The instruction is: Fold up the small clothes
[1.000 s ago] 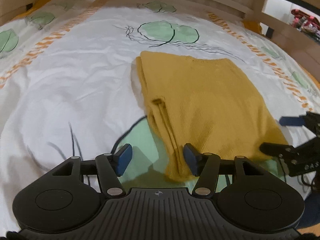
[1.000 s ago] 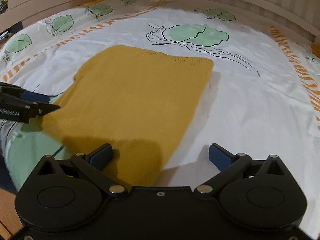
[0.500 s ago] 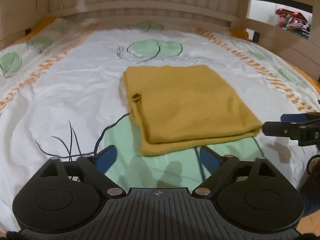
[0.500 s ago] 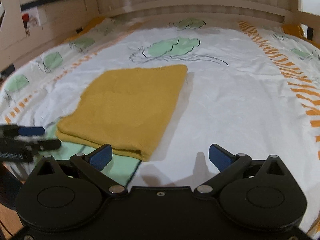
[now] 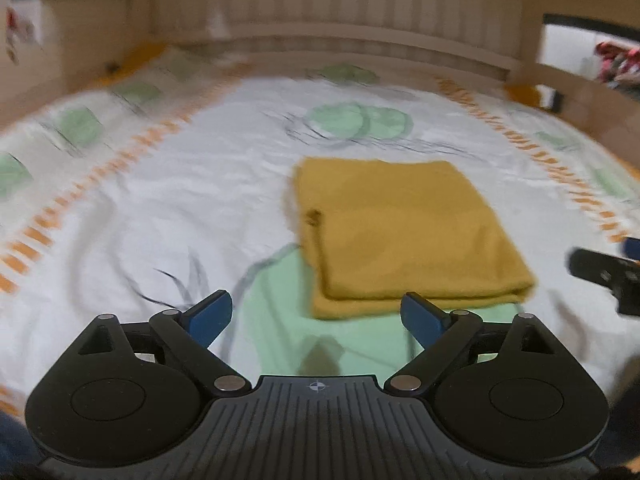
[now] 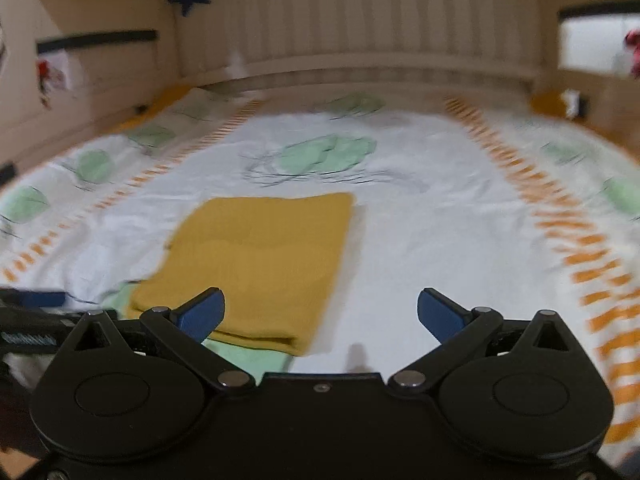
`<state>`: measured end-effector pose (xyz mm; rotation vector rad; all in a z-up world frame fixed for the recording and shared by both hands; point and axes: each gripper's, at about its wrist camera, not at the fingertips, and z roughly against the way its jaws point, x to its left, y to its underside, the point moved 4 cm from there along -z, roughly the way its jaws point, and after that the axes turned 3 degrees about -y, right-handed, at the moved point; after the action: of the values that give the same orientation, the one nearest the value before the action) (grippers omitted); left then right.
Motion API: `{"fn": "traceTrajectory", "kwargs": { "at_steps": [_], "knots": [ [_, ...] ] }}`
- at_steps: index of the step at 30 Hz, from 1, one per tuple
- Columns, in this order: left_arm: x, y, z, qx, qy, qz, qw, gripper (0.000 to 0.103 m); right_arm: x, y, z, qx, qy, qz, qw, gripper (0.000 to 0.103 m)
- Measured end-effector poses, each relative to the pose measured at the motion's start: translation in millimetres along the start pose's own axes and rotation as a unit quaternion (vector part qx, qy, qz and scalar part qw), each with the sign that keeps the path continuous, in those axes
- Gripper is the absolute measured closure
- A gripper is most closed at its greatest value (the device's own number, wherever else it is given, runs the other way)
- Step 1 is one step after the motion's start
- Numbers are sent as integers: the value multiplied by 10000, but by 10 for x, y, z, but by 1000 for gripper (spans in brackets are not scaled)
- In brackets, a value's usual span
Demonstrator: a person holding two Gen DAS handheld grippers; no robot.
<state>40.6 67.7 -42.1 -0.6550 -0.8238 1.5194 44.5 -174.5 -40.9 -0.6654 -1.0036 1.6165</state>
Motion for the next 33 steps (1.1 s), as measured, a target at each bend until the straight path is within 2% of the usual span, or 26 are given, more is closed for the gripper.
{"fn": "traceTrajectory", "kwargs": {
  "at_steps": [3, 4, 8, 16, 33],
  "knots": [
    [-56, -23, 82, -261, -662, -307, 9970, 11, 50, 34, 18, 78, 194, 173, 9996, 1],
    [-69, -24, 92, -281, -710, -354, 9965, 11, 59, 41, 25, 83, 114, 172, 9998, 1],
    [-69, -9, 70, -113, -297, -181, 9993, 11, 45, 37, 68, 18, -222, -96, 9997, 1],
    [-69, 45, 32, 56, -97, -125, 9999, 11, -8, 69, 104, 27, -753, -785, 9941, 1],
    [-127, 133, -34, 338, -62, -157, 9993, 11, 80, 101, 47, 71, -301, -433, 9986, 1]
  ]
}}
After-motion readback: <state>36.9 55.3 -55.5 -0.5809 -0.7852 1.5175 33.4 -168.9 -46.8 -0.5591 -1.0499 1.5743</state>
